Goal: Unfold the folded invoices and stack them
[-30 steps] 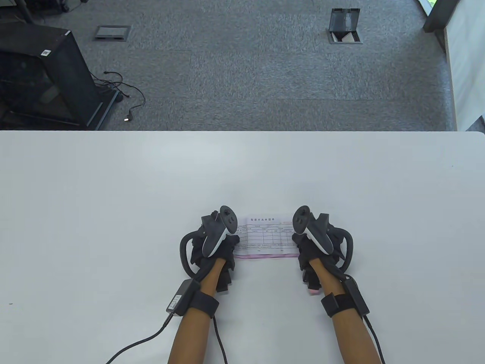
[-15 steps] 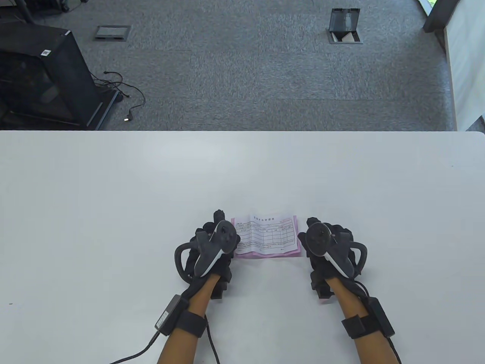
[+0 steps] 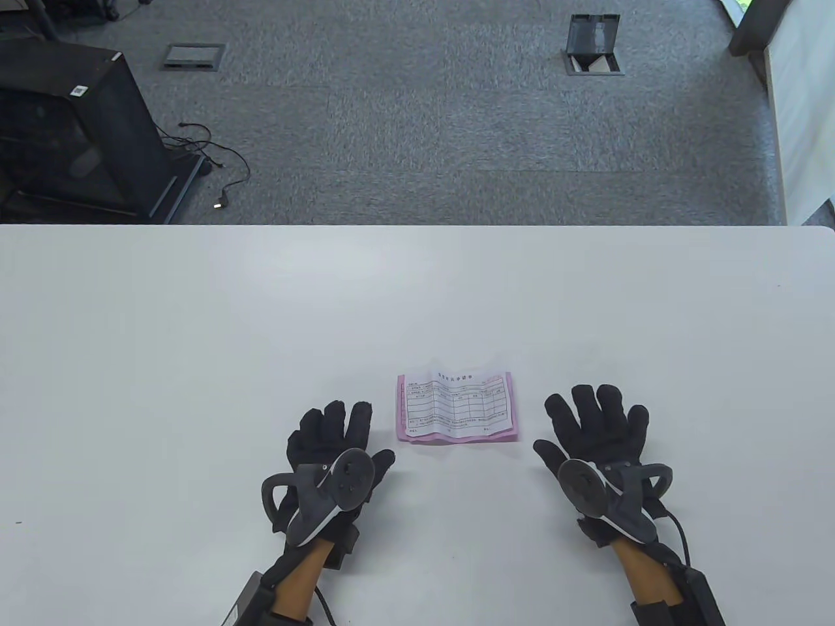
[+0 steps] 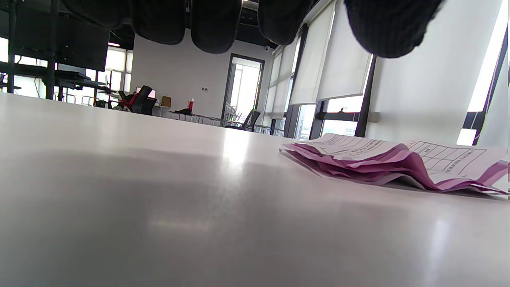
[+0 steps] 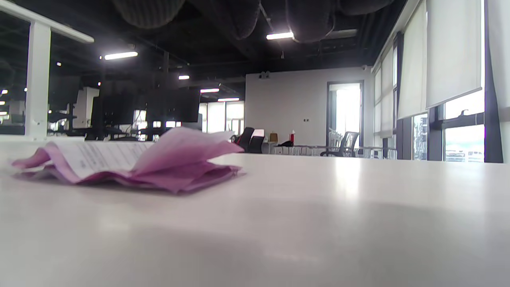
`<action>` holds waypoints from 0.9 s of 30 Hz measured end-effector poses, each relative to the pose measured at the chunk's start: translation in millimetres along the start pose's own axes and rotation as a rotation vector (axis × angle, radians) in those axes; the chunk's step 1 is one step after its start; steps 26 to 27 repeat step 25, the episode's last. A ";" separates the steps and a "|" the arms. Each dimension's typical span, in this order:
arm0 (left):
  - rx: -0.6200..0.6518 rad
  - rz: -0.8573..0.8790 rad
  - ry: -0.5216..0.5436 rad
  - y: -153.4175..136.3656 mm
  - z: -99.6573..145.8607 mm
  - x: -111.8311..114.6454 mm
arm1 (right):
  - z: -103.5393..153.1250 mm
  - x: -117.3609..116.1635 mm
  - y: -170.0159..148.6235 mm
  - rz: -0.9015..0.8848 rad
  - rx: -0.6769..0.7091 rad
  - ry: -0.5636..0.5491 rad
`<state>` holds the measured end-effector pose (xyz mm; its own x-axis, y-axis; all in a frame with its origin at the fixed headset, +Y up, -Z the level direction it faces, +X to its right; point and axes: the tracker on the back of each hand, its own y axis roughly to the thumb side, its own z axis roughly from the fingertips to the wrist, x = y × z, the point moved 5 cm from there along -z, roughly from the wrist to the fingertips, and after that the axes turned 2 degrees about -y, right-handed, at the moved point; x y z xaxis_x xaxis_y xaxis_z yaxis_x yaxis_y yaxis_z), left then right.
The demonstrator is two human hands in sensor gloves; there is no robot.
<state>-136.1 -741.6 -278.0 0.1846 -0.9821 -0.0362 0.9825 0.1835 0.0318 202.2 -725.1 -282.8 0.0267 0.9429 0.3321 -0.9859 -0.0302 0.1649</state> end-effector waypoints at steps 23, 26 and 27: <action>0.024 -0.021 -0.028 1.0 7.2 3.0 | 8.6 -1.8 5.2 0.031 -0.019 0.025; 0.024 -0.023 -0.030 0.9 7.4 3.0 | 8.7 -1.3 5.2 0.031 -0.023 0.030; 0.024 -0.023 -0.030 0.9 7.4 3.0 | 8.7 -1.3 5.2 0.031 -0.023 0.030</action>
